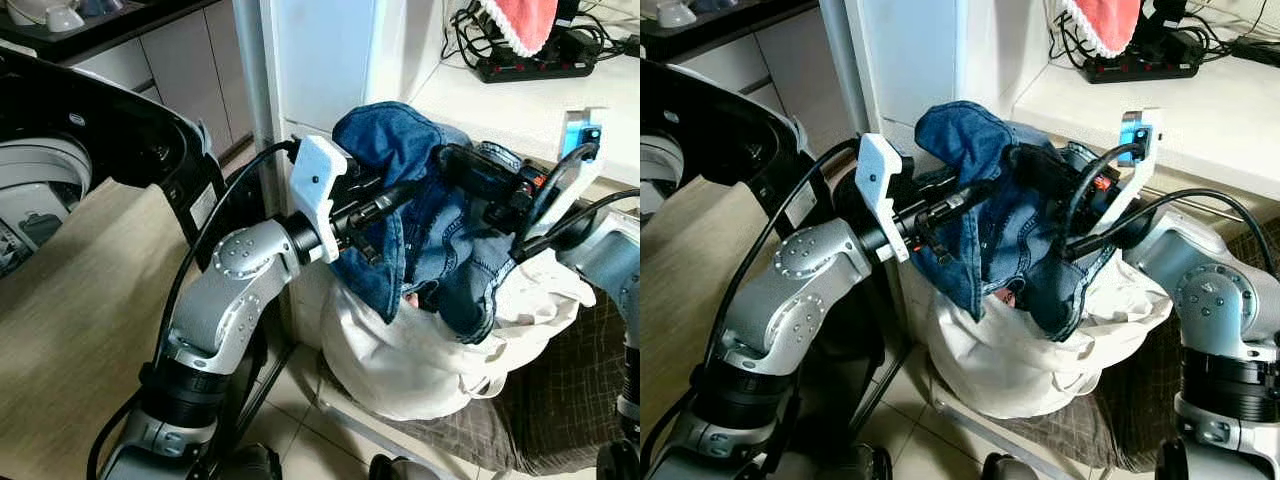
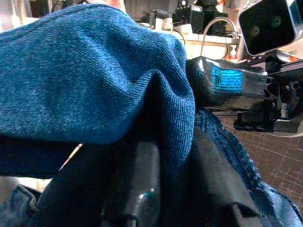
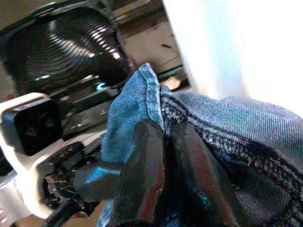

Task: Clothes washing

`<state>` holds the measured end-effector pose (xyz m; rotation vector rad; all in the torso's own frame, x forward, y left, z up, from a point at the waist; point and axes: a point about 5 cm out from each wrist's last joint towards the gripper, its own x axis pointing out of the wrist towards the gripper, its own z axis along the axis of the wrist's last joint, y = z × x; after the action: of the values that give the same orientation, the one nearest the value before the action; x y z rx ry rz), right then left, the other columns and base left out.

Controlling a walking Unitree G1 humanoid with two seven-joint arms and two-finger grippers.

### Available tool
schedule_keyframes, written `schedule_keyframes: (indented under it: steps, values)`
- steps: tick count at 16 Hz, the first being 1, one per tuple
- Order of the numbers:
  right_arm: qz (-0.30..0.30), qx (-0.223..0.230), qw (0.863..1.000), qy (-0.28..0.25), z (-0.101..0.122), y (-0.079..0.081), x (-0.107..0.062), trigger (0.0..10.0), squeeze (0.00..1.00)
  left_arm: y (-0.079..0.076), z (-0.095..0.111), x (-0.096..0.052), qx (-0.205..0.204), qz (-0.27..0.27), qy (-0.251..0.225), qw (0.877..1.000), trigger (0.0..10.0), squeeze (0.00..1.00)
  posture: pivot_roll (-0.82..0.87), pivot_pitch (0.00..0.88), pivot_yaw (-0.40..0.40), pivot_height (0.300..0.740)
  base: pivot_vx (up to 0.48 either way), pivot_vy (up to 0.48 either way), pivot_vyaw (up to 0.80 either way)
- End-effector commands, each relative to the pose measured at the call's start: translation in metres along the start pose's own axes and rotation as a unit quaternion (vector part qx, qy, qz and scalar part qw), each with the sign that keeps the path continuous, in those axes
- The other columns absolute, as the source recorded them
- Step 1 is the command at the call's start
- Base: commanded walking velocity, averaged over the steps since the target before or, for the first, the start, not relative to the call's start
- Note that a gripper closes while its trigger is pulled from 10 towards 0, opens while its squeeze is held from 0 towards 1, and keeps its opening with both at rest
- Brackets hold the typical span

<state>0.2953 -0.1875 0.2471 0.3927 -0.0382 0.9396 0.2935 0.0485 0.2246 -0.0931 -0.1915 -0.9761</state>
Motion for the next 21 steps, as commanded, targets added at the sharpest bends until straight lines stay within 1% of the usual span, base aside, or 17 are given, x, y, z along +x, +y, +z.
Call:
schedule_keyframes:
  steps: [1, 5, 6, 7, 8, 9, 10, 11, 12, 13, 14, 15, 16, 17, 18, 19, 21]
  values:
    - [0.006, -0.012, 0.999, -0.031, 0.015, 0.003, 0.002, 10.0, 1.0, 0.012, 0.005, -0.003, 0.004, 0.037, -0.008, 0.999, 0.0, 0.0, -0.06, 0.035, 0.022, 0.74, 0.0, 0.0, 0.0]
    - [0.021, -0.013, 0.999, -0.02, 0.016, 0.008, 0.003, 10.0, 1.0, 0.039, 0.02, -0.017, 0.017, 0.086, -0.029, 0.996, 0.0, 0.0, -0.05, 0.036, 0.022, 0.74, 0.0, 0.0, 0.0]
    - [0.013, -0.022, 1.0, -0.014, 0.016, 0.009, 0.004, 10.0, 1.0, 0.049, 0.029, -0.026, 0.026, 0.096, -0.039, 0.994, 0.0, 0.0, -0.05, 0.036, 0.022, 0.74, 0.0, 0.0, 0.0]
    - [0.011, -0.025, 1.0, -0.005, 0.015, 0.011, 0.005, 10.0, 0.4, 0.059, 0.039, -0.036, 0.034, 0.111, -0.051, 0.992, 0.0, 0.0, -0.06, 0.035, 0.024, 0.74, 0.0, 0.0, 0.0]
    - [0.023, -0.029, 0.999, 0.0, 0.016, 0.014, 0.005, 10.0, 0.0, 0.073, 0.053, -0.048, 0.053, 0.135, -0.064, 0.987, 0.0, 0.0, -0.05, 0.037, 0.023, 0.74, 0.0, 0.0, 0.0]
    - [0.031, -0.04, 0.999, -0.001, 0.016, 0.017, 0.005, 10.0, 0.0, 0.088, 0.071, -0.06, 0.081, 0.168, -0.08, 0.979, 0.0, 0.0, -0.05, 0.038, 0.022, 0.74, 0.0, 0.0, 0.0]
    - [0.031, -0.043, 0.999, -0.002, 0.017, 0.017, 0.005, 10.0, 0.0, 0.096, 0.08, -0.066, 0.098, 0.188, -0.09, 0.973, 0.0, 0.0, -0.05, 0.038, 0.022, 0.74, 0.0, 0.0, 0.0]
    - [0.031, -0.047, 0.998, -0.006, 0.017, 0.017, 0.005, 10.0, 0.0, 0.114, 0.112, -0.081, 0.149, 0.243, -0.122, 0.951, 0.0, 0.0, -0.05, 0.038, 0.02, 0.74, 0.0, 0.0, 0.0]
    - [0.032, -0.048, 0.998, -0.007, 0.017, 0.017, 0.006, 10.0, 0.0, 0.127, 0.145, -0.096, 0.205, 0.297, -0.155, 0.92, 0.0, 0.0, -0.05, 0.038, 0.02, 0.74, 0.0, 0.0, 0.0]
    - [0.035, -0.051, 0.998, -0.006, 0.015, 0.018, 0.006, 10.0, 0.0, 0.136, 0.177, -0.113, 0.27, 0.357, -0.187, 0.874, 0.0, 0.0, -0.04, 0.039, 0.02, 0.74, 0.0, 0.0, 0.0]
    - [0.044, -0.052, 0.998, -0.005, 0.014, 0.021, 0.008, 10.0, 0.0, 0.141, 0.219, -0.139, 0.408, 0.45, -0.178, 0.774, 0.0, 0.0, -0.04, 0.038, 0.023, 0.74, 0.0, 0.0, 0.0]
    - [0.047, -0.052, 0.998, -0.005, 0.014, 0.023, 0.009, 10.0, 0.0, 0.141, 0.232, -0.149, 0.454, 0.481, -0.171, 0.731, 0.0, 0.0, -0.04, 0.038, 0.023, 0.74, 0.0, 0.0, 0.0]
    - [0.06, -0.055, 0.997, -0.005, 0.015, 0.028, 0.011, 10.0, 0.0, 0.145, 0.253, -0.174, 0.503, 0.556, -0.146, 0.645, 0.0, 0.0, -0.04, 0.038, 0.023, 0.74, 0.0, 0.0, 0.0]
    - [0.067, -0.056, 0.996, -0.005, 0.015, 0.031, 0.013, 10.0, 0.0, 0.148, 0.256, -0.183, 0.511, 0.578, -0.128, 0.624, 0.0, 0.0, -0.04, 0.035, 0.025, 0.74, 0.0, 0.0, 0.0]
    - [0.08, -0.058, 0.995, -0.007, 0.014, 0.037, 0.017, 10.0, 0.0, 0.157, 0.251, -0.196, 0.509, 0.603, -0.096, 0.607, 0.0, 0.0, -0.05, 0.035, 0.024, 0.74, 0.0, 0.0, 0.0]
    - [0.09, -0.059, 0.994, -0.006, 0.011, 0.042, 0.022, 10.0, 0.0, 0.168, 0.238, -0.203, 0.495, 0.617, -0.064, 0.608, 0.0, 0.0, -0.04, 0.035, 0.024, 0.74, 0.0, 0.0, 0.0]
    - [0.105, -0.064, 0.992, 0.0, 0.005, 0.052, 0.033, 10.0, 0.0, 0.186, 0.21, -0.216, 0.485, 0.643, 0.005, 0.592, 0.0, 0.0, -0.05, 0.035, 0.026, 0.74, 0.0, 0.0, 0.0]
